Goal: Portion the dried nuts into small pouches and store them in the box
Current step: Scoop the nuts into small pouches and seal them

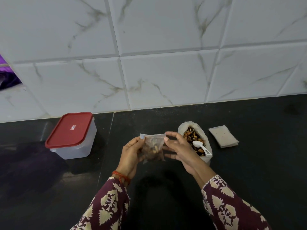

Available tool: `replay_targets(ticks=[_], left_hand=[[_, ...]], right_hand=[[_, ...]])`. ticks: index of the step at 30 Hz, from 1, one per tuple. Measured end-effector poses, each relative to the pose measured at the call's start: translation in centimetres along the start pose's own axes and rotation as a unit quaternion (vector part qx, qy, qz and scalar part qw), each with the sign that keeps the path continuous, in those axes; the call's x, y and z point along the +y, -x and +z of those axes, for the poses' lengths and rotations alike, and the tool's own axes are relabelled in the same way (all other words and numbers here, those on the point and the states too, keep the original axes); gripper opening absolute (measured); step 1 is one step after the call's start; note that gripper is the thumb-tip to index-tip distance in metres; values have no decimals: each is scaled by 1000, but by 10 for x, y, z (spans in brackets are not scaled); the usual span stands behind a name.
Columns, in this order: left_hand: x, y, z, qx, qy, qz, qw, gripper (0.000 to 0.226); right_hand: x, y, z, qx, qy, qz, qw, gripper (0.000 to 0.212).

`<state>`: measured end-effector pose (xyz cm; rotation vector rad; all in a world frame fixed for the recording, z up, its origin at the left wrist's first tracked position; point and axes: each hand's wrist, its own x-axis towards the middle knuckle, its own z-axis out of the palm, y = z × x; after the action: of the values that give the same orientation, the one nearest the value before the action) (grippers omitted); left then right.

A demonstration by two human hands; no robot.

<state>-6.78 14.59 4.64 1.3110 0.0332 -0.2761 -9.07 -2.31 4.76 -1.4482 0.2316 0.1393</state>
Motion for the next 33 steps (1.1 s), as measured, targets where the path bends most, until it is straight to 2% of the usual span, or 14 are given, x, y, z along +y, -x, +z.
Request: replay_targets(ticks=[3,5,9,11,17,24,30,33], left_hand=[[-8,1,-5,17,15,-53,998,26],[-13,4,-11,23,5,-101,995,27],[-14,7,-23,22,-90,-205,974,35],[-11,7,-32,25,-86,-228,970,37],[2,-4,-59,54,-57,-207,975,32],[25,-43,-90,68,-82,-175,979,28],[44,-105,-105,80,-120,-161,976,47],[49,-138,-109,94,-139,-157,973,49]], right_hand=[[15,3,4,-16,12,58,998,22],[24,4,8,-27,8,91,995,27],[38,1,18,-55,8,156,986,40],[42,-2,26,-63,12,172,983,41],[36,-23,48,-74,10,172,982,37],[7,-79,80,-86,38,188,978,56],[-12,-146,108,-83,48,194,976,63],[-16,-180,121,-70,62,195,976,66]])
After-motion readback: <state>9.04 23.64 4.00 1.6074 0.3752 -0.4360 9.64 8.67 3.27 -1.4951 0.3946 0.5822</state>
